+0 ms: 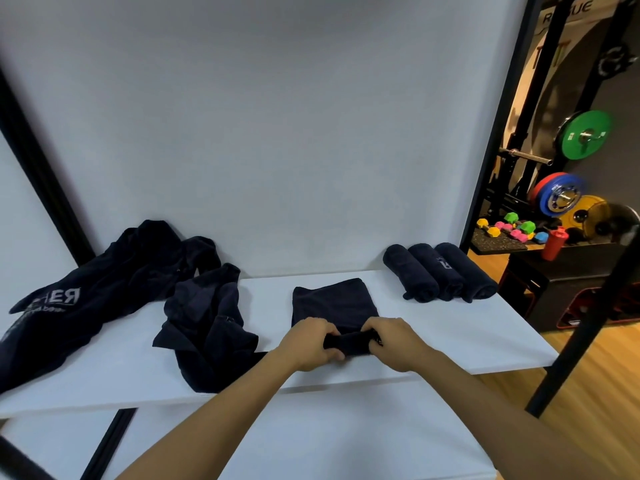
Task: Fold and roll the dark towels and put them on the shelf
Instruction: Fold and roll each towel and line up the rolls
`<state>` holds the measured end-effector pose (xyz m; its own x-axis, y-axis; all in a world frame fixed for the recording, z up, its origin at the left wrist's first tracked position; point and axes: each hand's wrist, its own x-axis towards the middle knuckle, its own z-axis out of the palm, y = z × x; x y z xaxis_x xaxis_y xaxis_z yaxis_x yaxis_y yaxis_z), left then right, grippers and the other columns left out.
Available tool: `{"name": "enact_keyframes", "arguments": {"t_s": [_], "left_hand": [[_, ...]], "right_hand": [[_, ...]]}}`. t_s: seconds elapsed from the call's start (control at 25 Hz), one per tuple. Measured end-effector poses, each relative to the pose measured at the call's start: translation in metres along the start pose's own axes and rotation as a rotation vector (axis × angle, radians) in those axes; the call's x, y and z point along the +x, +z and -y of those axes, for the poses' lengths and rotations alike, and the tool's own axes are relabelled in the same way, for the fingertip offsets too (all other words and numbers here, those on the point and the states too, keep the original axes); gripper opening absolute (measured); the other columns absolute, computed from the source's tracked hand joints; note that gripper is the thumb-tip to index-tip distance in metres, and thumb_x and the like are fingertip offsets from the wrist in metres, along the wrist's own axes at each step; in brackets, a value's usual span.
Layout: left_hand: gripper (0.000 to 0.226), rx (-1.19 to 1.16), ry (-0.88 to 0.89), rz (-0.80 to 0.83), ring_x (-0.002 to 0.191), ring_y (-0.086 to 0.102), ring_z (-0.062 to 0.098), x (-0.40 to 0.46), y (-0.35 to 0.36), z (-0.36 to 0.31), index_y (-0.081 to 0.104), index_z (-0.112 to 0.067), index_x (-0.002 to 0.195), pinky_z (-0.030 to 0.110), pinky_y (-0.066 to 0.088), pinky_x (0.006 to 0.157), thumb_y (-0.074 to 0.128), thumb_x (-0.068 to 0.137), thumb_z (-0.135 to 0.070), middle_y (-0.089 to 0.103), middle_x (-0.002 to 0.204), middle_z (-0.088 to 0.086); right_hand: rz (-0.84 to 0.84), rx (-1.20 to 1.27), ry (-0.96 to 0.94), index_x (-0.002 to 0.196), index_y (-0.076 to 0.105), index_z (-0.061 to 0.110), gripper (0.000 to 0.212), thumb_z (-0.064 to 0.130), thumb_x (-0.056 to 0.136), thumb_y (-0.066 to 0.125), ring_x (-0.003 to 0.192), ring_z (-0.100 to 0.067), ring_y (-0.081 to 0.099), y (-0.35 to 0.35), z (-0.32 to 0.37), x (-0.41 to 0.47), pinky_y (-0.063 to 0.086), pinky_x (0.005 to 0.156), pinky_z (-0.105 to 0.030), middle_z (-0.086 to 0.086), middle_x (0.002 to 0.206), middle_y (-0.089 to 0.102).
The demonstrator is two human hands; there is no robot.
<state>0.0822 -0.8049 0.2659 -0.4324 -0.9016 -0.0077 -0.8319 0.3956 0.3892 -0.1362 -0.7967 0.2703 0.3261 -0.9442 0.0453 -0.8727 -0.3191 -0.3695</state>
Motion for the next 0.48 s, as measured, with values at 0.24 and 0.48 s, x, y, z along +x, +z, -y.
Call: {"name": "enact_keyframes", "arguments": {"t_s": [0.24, 0.48], "left_hand": [[0.020, -0.277, -0.121, 0.144, 0.100, 0.061, 0.010, 0.022, -0.021, 0.021, 0.063, -0.023, 0.111, 0.026, 0.047, 0.089, 0.064, 0.094, -0.033, 0.067, 0.111, -0.007], [0.014, -0.020, 0.061, -0.049, 0.101, 0.054, 0.015, 0.039, -0.019, 0.024, 0.065, -0.027, 0.098, 0.029, 0.041, 0.091, 0.066, 0.090, -0.038, 0.062, 0.103, -0.008]], "right_hand": [[-0.318, -0.105, -0.091, 0.113, 0.058, 0.021, 0.023, 0.024, 0.090, 0.064, 0.093, -0.016, 0.053, 0.010, 0.002, -0.001, 0.048, 0.081, -0.031, 0.005, 0.107, 0.059], [-0.049, -0.489, -0.123, 0.122, 0.059, 0.020, 0.033, 0.036, 0.093, 0.059, 0.101, -0.022, 0.056, 0.018, 0.000, 0.022, 0.034, 0.090, -0.033, 0.002, 0.112, 0.063]]}}
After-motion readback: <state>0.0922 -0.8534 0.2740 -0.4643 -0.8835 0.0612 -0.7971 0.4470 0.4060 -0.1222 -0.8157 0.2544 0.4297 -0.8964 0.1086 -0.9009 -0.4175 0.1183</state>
